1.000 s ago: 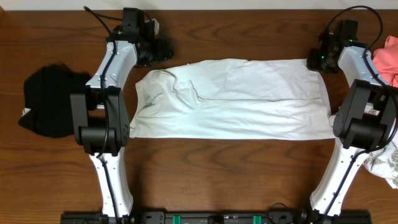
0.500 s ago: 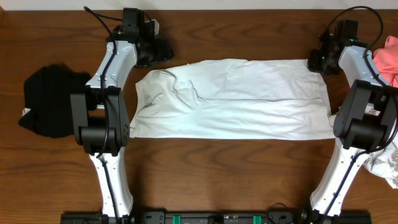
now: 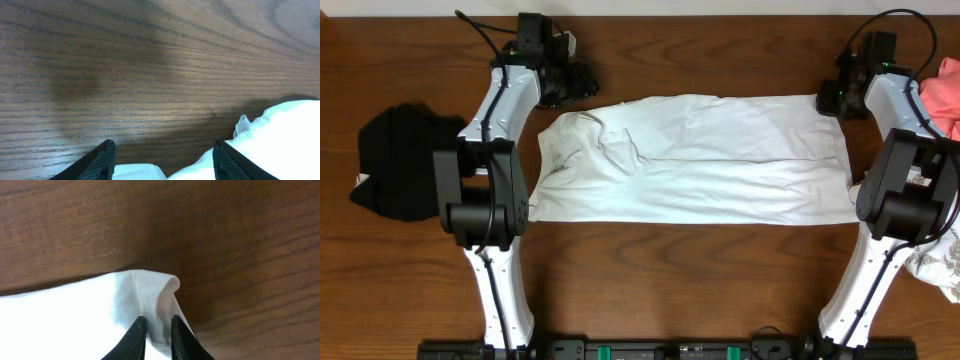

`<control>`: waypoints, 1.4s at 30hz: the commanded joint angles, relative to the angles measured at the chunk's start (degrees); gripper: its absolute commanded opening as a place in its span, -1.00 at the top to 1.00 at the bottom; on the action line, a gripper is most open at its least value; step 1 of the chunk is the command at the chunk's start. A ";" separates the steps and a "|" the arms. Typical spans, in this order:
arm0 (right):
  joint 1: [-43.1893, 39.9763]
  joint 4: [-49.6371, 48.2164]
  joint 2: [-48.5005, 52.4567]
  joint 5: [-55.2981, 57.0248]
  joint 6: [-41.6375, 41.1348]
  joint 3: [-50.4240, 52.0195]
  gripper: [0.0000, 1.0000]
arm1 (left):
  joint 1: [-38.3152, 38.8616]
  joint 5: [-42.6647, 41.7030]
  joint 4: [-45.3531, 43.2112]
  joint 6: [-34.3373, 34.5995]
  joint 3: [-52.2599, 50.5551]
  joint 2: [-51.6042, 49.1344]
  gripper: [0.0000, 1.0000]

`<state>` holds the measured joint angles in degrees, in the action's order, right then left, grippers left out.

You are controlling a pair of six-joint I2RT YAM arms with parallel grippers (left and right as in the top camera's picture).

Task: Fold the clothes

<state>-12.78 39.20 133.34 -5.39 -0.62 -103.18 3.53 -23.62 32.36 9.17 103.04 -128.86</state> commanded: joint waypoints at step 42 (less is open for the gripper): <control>0.09 5.25 -2.47 -4.74 0.04 -1.95 0.97 | -0.28 0.28 1.86 -0.52 -0.44 -6.05 -0.38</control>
<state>-12.78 43.94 133.32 -9.47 -0.64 -104.03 3.42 -23.83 34.20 8.99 103.04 -133.21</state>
